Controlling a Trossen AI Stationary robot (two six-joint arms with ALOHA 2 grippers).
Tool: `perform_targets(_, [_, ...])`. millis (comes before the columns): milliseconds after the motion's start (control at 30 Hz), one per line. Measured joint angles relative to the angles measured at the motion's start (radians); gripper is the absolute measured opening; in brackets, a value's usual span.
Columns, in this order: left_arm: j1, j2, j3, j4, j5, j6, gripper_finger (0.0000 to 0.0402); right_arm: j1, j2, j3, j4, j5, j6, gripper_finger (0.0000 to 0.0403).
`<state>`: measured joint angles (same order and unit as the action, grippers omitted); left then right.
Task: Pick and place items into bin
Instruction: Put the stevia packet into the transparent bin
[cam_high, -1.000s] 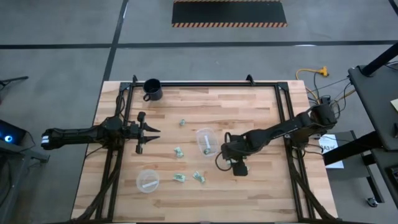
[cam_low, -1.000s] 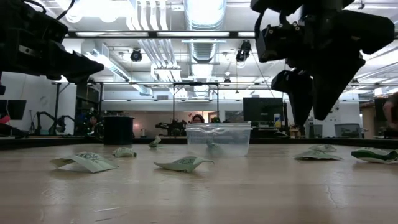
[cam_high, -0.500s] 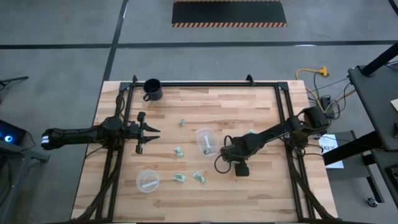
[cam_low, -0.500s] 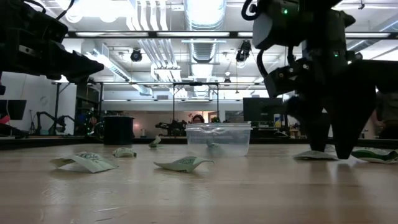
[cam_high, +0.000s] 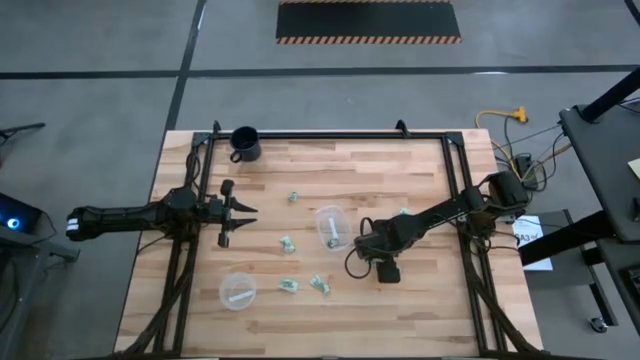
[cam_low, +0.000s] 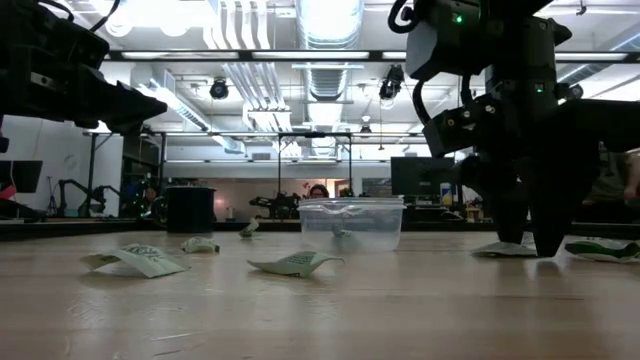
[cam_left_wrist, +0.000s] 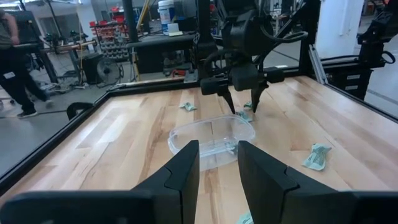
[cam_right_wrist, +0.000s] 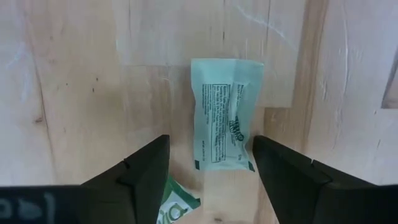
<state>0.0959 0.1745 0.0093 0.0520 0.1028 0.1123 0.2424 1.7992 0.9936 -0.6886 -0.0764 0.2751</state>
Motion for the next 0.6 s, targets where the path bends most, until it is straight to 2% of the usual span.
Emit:
perform_targets(133, [0.0,0.001,0.0,0.0,0.0,0.0,0.0094,0.0,0.0,0.0,0.0,0.012,0.005,0.0206])
perform_targets(267, [0.0,0.002,0.0,0.0,0.0,0.0,0.0094,0.0,0.0,-0.001,-0.002,0.024,0.0,0.0172])
perform_targets(400, [0.0,0.001,0.0,0.0,0.0,0.0,0.0094,-0.002,0.0,-0.001,-0.008,0.028,-0.01,0.0115])
perform_targets(533, [0.0,0.001,0.0,0.0,0.0,0.0,0.0094,-0.006,0.0,0.001,-0.002,0.015,-0.021,0.003])
perform_targets(600, [0.0,0.001,0.0,0.0,0.0,0.0,0.0094,-0.011,0.0,0.001,-0.001,-0.001,-0.027,0.0017])
